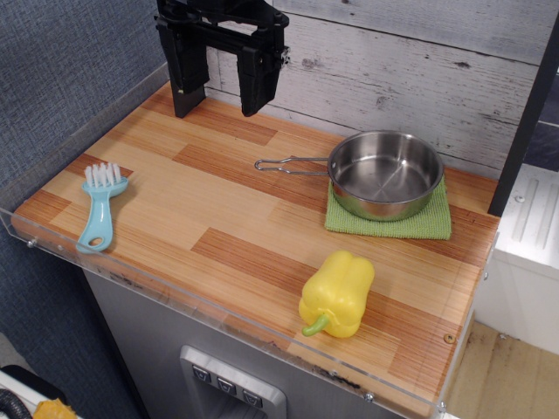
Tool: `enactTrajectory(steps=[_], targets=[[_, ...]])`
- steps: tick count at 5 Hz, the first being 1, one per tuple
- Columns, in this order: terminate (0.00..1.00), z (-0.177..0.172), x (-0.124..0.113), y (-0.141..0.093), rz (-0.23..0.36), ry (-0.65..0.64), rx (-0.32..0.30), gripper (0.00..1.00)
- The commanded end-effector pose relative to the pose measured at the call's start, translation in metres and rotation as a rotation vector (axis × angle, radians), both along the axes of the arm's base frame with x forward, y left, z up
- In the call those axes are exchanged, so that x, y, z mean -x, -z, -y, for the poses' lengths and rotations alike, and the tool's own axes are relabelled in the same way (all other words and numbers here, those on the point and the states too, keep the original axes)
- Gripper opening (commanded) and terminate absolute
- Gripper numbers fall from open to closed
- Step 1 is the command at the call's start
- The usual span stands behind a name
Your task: Put the pepper in the back left table corner
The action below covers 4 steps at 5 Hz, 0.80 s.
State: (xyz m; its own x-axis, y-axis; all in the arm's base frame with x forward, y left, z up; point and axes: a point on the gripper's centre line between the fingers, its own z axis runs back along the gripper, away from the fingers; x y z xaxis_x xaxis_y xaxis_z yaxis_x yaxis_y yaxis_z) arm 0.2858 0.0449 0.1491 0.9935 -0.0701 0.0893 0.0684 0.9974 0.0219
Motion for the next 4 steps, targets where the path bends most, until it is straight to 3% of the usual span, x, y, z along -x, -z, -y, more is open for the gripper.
enactTrajectory(steps=[1, 2, 3, 4], targets=[[0.0, 0.0, 0.0, 0.0, 0.0, 0.0, 0.0, 1.0], [0.0, -0.002, 0.013, 0.01, 0.083, -0.081, -0.001, 1.0], [0.0, 0.01, 0.013, 0.013, 0.143, -0.054, 0.046, 1.0], [0.0, 0.044, 0.01, 0.017, 0.184, -0.014, 0.051, 1.0]])
